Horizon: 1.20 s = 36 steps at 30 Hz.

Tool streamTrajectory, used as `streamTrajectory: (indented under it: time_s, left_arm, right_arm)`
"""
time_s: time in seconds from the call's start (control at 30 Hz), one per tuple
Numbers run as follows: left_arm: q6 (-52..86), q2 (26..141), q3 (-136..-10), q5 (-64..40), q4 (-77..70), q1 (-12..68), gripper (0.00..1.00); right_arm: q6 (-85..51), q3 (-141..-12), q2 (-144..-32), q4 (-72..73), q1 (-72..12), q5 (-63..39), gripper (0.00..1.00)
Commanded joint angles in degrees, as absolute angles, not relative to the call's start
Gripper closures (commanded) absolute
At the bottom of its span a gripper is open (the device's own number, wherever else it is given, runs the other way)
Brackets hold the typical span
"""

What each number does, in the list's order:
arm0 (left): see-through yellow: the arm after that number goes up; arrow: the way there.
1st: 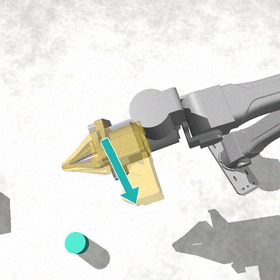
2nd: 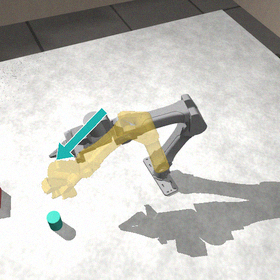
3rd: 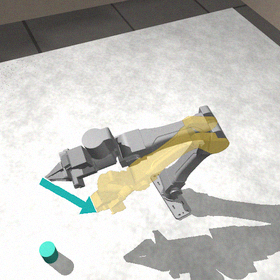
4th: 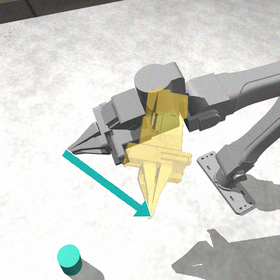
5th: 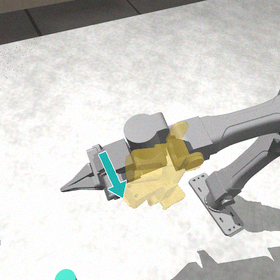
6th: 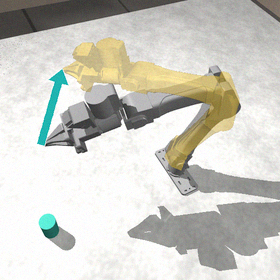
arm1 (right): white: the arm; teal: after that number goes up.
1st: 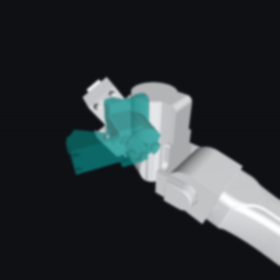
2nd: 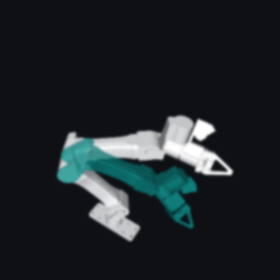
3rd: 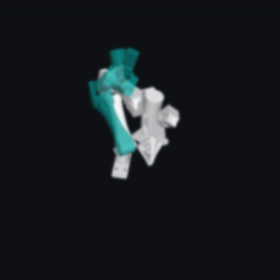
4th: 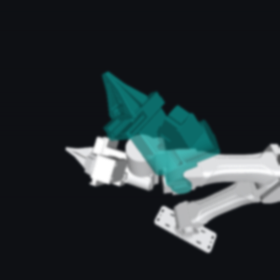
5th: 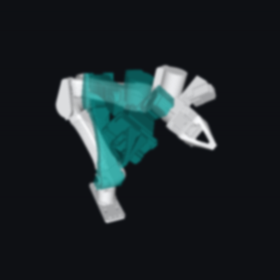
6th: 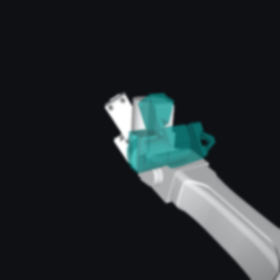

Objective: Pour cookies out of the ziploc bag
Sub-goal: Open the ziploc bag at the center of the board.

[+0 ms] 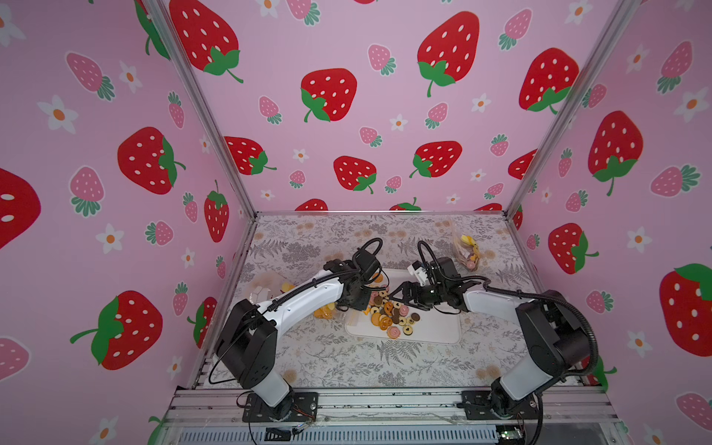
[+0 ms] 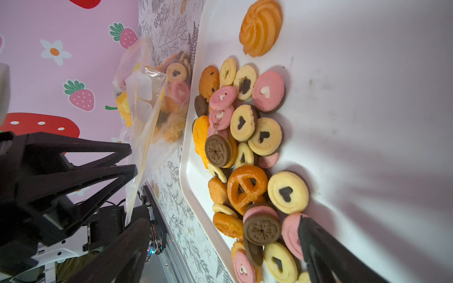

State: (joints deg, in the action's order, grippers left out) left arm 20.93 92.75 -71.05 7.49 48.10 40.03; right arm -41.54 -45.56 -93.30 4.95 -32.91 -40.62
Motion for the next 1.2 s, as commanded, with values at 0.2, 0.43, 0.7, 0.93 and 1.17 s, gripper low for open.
streamTrajectory:
  time_s: [0.2,0.43,0.7,0.93,1.17]
  left_arm:
    - [20.63,94.81,-71.98,8.35,50.45,40.69,0.71]
    - [20.75,95.45,-72.42,8.53,50.71,40.79,0.81]
    - [21.24,95.19,-72.30,8.96,50.80,40.69,0.93]
    - [21.53,94.95,-72.03,9.14,50.40,40.59,1.00]
    - [22.44,93.07,-70.57,9.30,49.12,39.77,1.00]
  right_arm:
    - [-42.29,-45.89,-94.04,6.55,-33.46,-41.57,0.03]
    - [-43.10,-47.23,-95.82,8.62,-36.05,-42.45,0.09]
    - [-46.77,-48.41,-98.74,16.21,-40.40,-43.07,0.21]
    - [-49.22,-50.73,-101.41,21.15,-42.34,-43.33,0.37]
    - [-50.90,-52.21,-103.68,24.02,-43.24,-43.24,0.47]
